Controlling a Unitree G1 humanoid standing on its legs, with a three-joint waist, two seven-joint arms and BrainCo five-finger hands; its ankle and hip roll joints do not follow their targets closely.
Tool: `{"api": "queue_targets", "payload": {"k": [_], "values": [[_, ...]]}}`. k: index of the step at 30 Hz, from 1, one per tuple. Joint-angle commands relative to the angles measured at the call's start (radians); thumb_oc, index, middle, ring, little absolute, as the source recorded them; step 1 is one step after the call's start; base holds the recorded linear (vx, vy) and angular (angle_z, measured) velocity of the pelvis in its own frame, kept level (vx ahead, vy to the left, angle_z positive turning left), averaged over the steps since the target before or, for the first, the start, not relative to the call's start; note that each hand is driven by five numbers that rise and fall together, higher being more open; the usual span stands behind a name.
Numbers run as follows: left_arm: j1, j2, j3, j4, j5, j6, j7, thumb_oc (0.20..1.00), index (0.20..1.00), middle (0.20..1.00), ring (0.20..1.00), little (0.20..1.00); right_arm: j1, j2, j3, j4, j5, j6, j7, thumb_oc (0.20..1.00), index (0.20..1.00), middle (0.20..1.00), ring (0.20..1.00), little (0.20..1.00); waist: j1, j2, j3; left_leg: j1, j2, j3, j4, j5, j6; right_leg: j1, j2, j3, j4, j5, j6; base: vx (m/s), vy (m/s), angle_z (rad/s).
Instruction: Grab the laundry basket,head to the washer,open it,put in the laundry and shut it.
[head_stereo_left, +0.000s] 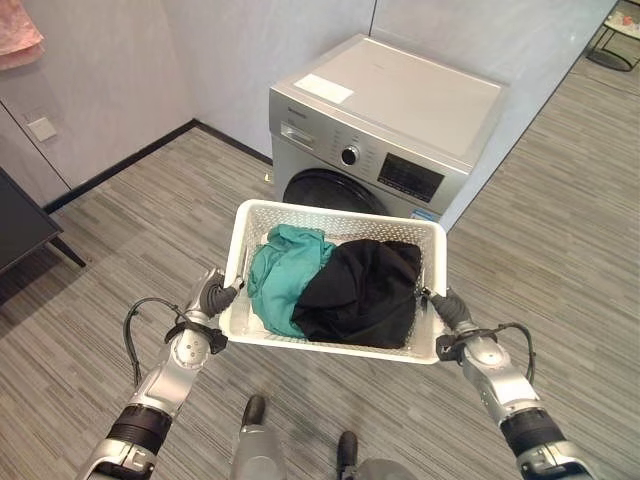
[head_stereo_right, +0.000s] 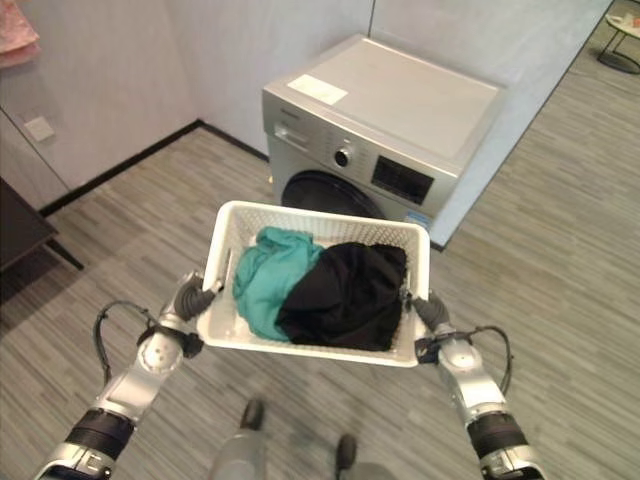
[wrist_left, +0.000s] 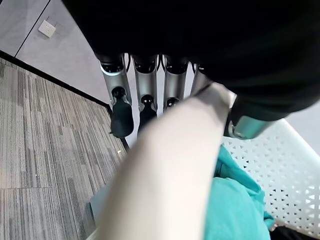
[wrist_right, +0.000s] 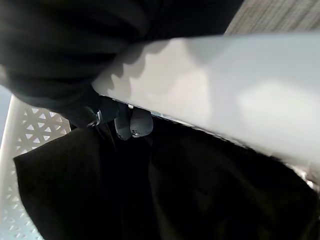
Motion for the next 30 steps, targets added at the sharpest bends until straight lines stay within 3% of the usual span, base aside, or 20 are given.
{"api": "queue_targets", "payload": {"k": [1, 3, 5, 9, 12, 14, 18, 21, 23, 25, 26, 27, 29, 30], "values": [[0.042, 0.138, 0.142, -0.013, -0.038, 0.003, 0.085, 0.2, 0.2, 0.2, 0.2, 0.2, 0.064, -0.103, -0.182, -0.028, 0.03, -0.08, -0.101, 0.2, 0.2, 0.2, 0.2, 0.2, 0.047, -0.019, -0.134, -0.048, -0.054, 0.001, 0.024, 0.04, 0.026, -0.004, -0.1, 0.049, 0.123, -0.132, 0.085, 0.3, 0.553, -0.05], [0.077, 0.142, 0.155, -0.048, -0.038, -0.003, 0.071, 0.2, 0.2, 0.2, 0.2, 0.2, 0.058, -0.079, -0.183, -0.005, 0.028, -0.076, -0.104, 0.2, 0.2, 0.2, 0.2, 0.2, 0.063, -0.018, -0.143, -0.029, -0.11, -0.041, 0.068, -0.018, 0.044, -0.008, -0.144, 0.079, 0.13, -0.122, 0.105, 0.24, 0.474, -0.49], [0.089, 0.156, 0.163, -0.058, -0.039, -0.002, 0.069, 0.2, 0.2, 0.2, 0.2, 0.2, 0.054, -0.063, -0.181, 0.008, 0.029, -0.071, -0.105, 0.2, 0.2, 0.2, 0.2, 0.2, 0.064, -0.019, -0.138, -0.027, -0.141, -0.044, 0.098, -0.05, 0.068, -0.033, -0.158, 0.109, 0.168, -0.1, 0.104, 0.12, 0.323, -0.19], [0.123, 0.177, 0.195, -0.062, -0.045, 0.002, 0.069, 0.2, 0.2, 0.2, 0.2, 0.2, 0.029, -0.039, -0.152, 0.045, 0.033, -0.067, -0.094, 0.2, 0.2, 0.2, 0.2, 0.2, 0.074, -0.02, -0.13, 0.003, -0.16, -0.029, 0.095, -0.08, 0.109, -0.107, -0.12, 0.132, 0.244, -0.064, 0.103, 0.1, 0.197, -0.05], [0.153, 0.176, 0.218, -0.064, -0.048, 0.0, 0.069, 0.2, 0.2, 0.2, 0.2, 0.2, 0.022, -0.035, -0.138, 0.062, 0.032, -0.061, -0.081, 0.2, 0.2, 0.2, 0.2, 0.2, 0.075, -0.021, -0.129, 0.034, -0.165, -0.023, 0.071, -0.089, 0.121, -0.14, -0.099, 0.13, 0.211, -0.034, 0.108, 0.13, 0.072, -0.42], [0.171, 0.157, 0.234, -0.061, -0.05, 0.0, 0.067, 0.2, 0.2, 0.2, 0.2, 0.2, 0.033, -0.042, -0.138, 0.07, 0.029, -0.057, -0.076, 0.2, 0.2, 0.2, 0.2, 0.2, 0.05, -0.017, -0.119, 0.091, -0.169, -0.02, 0.029, -0.102, 0.134, -0.223, -0.05, 0.151, 0.132, 0.003, 0.114, 0.22, 0.076, -0.34], [0.142, 0.126, 0.218, -0.044, -0.04, 0.002, 0.073, 0.2, 0.2, 0.2, 0.2, 0.2, 0.05, -0.051, -0.163, 0.057, 0.027, -0.065, -0.082, 0.2, 0.2, 0.2, 0.2, 0.2, 0.012, -0.028, -0.092, 0.169, -0.18, -0.027, 0.019, -0.144, 0.128, -0.283, -0.016, 0.119, 0.063, 0.048, 0.123, 0.25, -0.019, 0.05], [0.097, 0.111, 0.173, -0.034, -0.029, 0.005, 0.076, 0.2, 0.2, 0.2, 0.2, 0.2, 0.084, -0.055, -0.183, 0.045, 0.037, -0.076, -0.09, 0.2, 0.2, 0.2, 0.2, 0.2, -0.01, -0.044, -0.091, 0.211, -0.179, -0.06, 0.014, -0.165, 0.109, -0.258, -0.005, 0.103, 0.083, 0.035, 0.105, 0.27, -0.09, 0.44], [0.082, 0.088, 0.144, -0.017, -0.028, 0.001, 0.083, 0.2, 0.2, 0.2, 0.2, 0.2, 0.126, -0.051, -0.196, 0.038, 0.045, -0.082, -0.091, 0.2, 0.2, 0.2, 0.2, 0.2, -0.038, -0.056, -0.106, 0.235, -0.158, -0.073, 0.018, -0.165, 0.08, -0.255, 0.007, 0.087, 0.12, 0.022, 0.09, 0.28, -0.152, 0.72], [0.058, 0.071, 0.127, -0.005, -0.042, 0.003, 0.081, 0.2, 0.2, 0.2, 0.2, 0.2, 0.153, -0.053, -0.197, 0.049, 0.053, -0.083, -0.086, 0.2, 0.2, 0.2, 0.2, 0.2, -0.055, -0.061, -0.105, 0.189, -0.127, -0.062, 0.165, -0.115, 0.041, -0.21, 0.015, 0.05, 0.119, 0.006, 0.071, 0.24, -0.211, 0.59], [0.035, 0.057, 0.114, 0.009, -0.051, 0.005, 0.092, 0.2, 0.2, 0.2, 0.2, 0.2, 0.165, -0.053, -0.19, 0.071, 0.067, -0.085, -0.094, 0.2, 0.2, 0.2, 0.2, 0.2, -0.062, -0.075, -0.086, 0.116, -0.103, -0.025, 0.289, -0.084, 0.048, -0.172, 0.022, 0.046, 0.104, 0.0, 0.047, 0.13, -0.195, 0.6], [0.021, 0.054, 0.106, 0.014, -0.049, 0.005, 0.1, 0.2, 0.2, 0.2, 0.2, 0.2, 0.173, -0.052, -0.193, 0.079, 0.07, -0.087, -0.103, 0.2, 0.2, 0.2, 0.2, 0.2, -0.064, -0.078, -0.08, 0.074, -0.086, 0.003, 0.311, -0.084, 0.057, -0.158, 0.024, 0.037, 0.092, -0.008, 0.039, 0.08, -0.148, 0.53], [0.001, 0.049, 0.097, 0.024, -0.037, 0.005, 0.119, 0.2, 0.2, 0.2, 0.2, 0.2, 0.205, -0.041, -0.194, 0.076, 0.059, -0.091, -0.109, 0.2, 0.2, 0.2, 0.2, 0.2, -0.066, -0.092, -0.077, 0.029, -0.074, 0.058, 0.227, -0.101, 0.069, -0.136, 0.012, 0.031, 0.077, -0.02, 0.038, 0.13, 0.0, 0.19], [0.009, 0.039, 0.105, 0.03, -0.008, 0.001, 0.154, 0.2, 0.2, 0.2, 0.2, 0.2, 0.28, 0.007, -0.15, 0.039, 0.005, -0.082, -0.084, 0.2, 0.2, 0.2, 0.2, 0.2, -0.054, -0.082, -0.073, 0.022, -0.076, 0.048, 0.059, -0.045, 0.055, -0.126, 0.032, 0.056, 0.078, -0.037, 0.041, 0.19, 0.072, -0.02]]}}
